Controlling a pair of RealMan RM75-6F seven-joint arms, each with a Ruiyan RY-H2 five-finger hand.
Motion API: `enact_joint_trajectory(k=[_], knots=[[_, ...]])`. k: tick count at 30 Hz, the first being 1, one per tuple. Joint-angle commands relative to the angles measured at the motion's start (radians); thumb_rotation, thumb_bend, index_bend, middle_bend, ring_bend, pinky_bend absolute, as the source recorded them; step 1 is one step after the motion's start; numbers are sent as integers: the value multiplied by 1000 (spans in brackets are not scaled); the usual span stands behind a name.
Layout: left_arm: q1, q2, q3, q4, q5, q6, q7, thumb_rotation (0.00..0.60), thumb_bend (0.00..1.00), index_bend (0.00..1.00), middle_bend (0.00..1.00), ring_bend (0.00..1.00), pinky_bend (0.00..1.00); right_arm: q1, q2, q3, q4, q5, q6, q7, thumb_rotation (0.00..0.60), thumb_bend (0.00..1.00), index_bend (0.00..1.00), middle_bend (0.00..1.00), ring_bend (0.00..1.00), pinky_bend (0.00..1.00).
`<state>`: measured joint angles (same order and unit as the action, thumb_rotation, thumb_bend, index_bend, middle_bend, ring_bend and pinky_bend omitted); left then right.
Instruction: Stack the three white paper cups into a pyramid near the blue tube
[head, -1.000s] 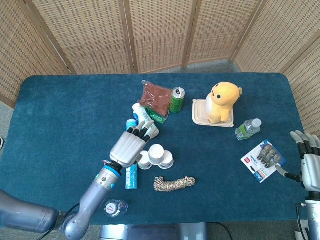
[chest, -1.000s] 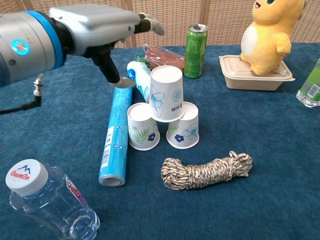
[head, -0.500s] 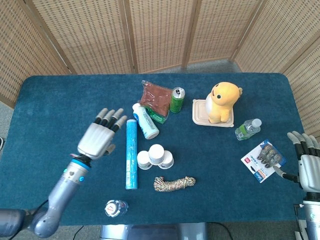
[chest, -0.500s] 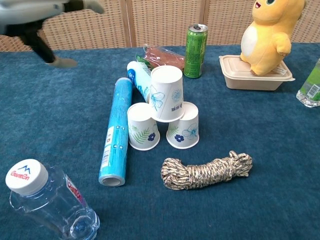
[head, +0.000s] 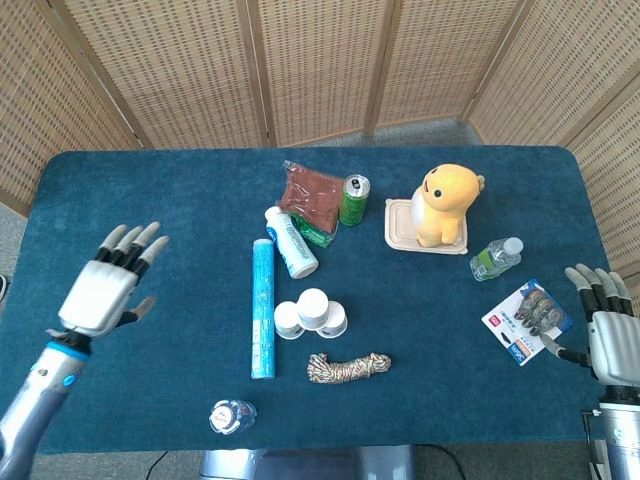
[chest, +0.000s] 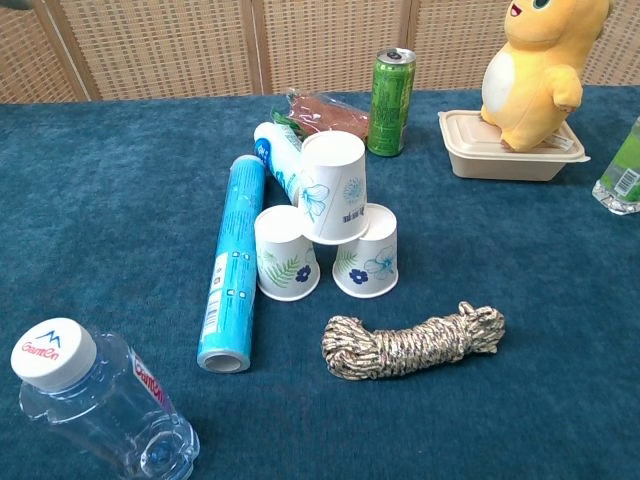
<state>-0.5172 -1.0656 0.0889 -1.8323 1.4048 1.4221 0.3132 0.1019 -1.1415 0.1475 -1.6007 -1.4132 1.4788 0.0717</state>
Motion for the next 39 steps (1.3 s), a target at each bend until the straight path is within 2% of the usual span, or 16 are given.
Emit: enact_joint_trajectory(k=[1, 12, 17, 23, 34, 37, 39], knots=[[71, 28, 42, 48, 73, 57, -72, 600, 333, 18, 0, 0, 0, 0, 0, -3, -6, -4, 2, -9, 600, 0, 123, 43, 0, 0], [249, -12, 72, 185, 179, 205, -205, 600, 333, 21, 0, 0, 0, -1, 1, -8, -15, -14, 8, -28, 600, 0, 123, 43, 0, 0], [321, -41, 68, 232, 179, 259, -279, 600, 333, 23, 0, 0, 0, -1, 7, -13, -24, -24, 9, -40, 600, 0, 123, 43, 0, 0], [371, -34, 50, 264, 206, 309, -321, 600, 333, 23, 0, 0, 0, -5, 9, -12, -37, -40, 35, -78, 600, 0, 124, 43, 0, 0], [396, -11, 7, 269, 208, 289, -325, 600, 333, 21, 0, 0, 0, -4, -7, -9, -43, -27, 44, -178, 600, 0, 111, 5, 0, 0], [399, -11, 1, 257, 212, 276, -332, 600, 333, 20, 0, 0, 0, -8, -16, -7, -40, -21, 53, -189, 600, 0, 18, 0, 0, 0], [400, -11, 0, 250, 224, 269, -329, 600, 333, 20, 0, 0, 0, -10, -17, -8, -39, -18, 54, -193, 600, 0, 0, 0, 0, 0]])
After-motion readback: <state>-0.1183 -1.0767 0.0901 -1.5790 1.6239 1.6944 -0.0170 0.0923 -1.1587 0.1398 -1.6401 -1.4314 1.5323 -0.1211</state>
